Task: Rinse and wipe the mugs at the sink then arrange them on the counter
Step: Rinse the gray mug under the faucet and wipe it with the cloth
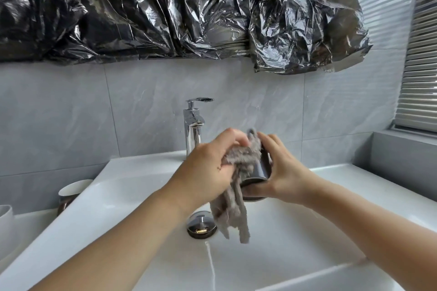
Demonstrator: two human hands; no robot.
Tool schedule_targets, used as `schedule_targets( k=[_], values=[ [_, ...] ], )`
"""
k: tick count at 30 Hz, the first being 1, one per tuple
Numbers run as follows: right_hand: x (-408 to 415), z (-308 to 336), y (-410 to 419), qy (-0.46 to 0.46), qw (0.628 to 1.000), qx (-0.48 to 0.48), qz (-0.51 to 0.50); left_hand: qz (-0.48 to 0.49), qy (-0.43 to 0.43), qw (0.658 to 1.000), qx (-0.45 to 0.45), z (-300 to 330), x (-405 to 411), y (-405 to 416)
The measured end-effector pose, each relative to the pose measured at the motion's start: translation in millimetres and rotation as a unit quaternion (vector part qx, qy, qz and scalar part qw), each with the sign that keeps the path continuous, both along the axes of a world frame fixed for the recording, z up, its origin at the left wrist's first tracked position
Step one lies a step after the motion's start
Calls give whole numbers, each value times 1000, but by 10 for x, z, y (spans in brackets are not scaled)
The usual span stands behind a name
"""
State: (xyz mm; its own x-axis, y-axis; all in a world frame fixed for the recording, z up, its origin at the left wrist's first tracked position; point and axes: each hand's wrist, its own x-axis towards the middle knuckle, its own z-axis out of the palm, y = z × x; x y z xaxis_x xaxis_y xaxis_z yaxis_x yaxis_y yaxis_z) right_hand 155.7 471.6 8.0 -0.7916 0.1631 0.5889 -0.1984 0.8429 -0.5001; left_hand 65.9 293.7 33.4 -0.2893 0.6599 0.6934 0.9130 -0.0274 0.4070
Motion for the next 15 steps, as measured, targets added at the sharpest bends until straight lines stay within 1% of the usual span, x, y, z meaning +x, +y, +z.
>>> schedule_targets(
  k=[2,3,4,5,8,9,10,11,13,15],
  values=[
    [-25,1,-17,-20,999,39,-8,77,8,996,38,4,-138,66],
    [-27,12,-29,-26,999,45,-10,99,5,994,43,-5,-186,89],
    [-23,19,-32,-29,998,48,-14,100,1,994,35,-19,-203,92],
    [-16,19,-24,-28,998,52,-17,81,-4,996,23,-41,-194,79],
    [-3,-6,13,-10,998,63,-11,-24,-7,1000,-17,-72,-55,28],
    [-8,-13,16,-3,997,71,-7,-41,-5,999,-26,-71,-26,45],
    [-16,-18,11,-1,997,77,-7,-39,-19,999,-28,-66,-28,79],
    [-24,-15,0,-2,997,82,-7,-23,-53,998,-27,-49,-46,117],
    [-29,-14,-1,-8,996,93,-12,-1,-149,988,-41,0,-83,174],
    [-14,-25,2,-10,993,119,-11,-2,-214,974,-72,30,-100,194]
  ],
)
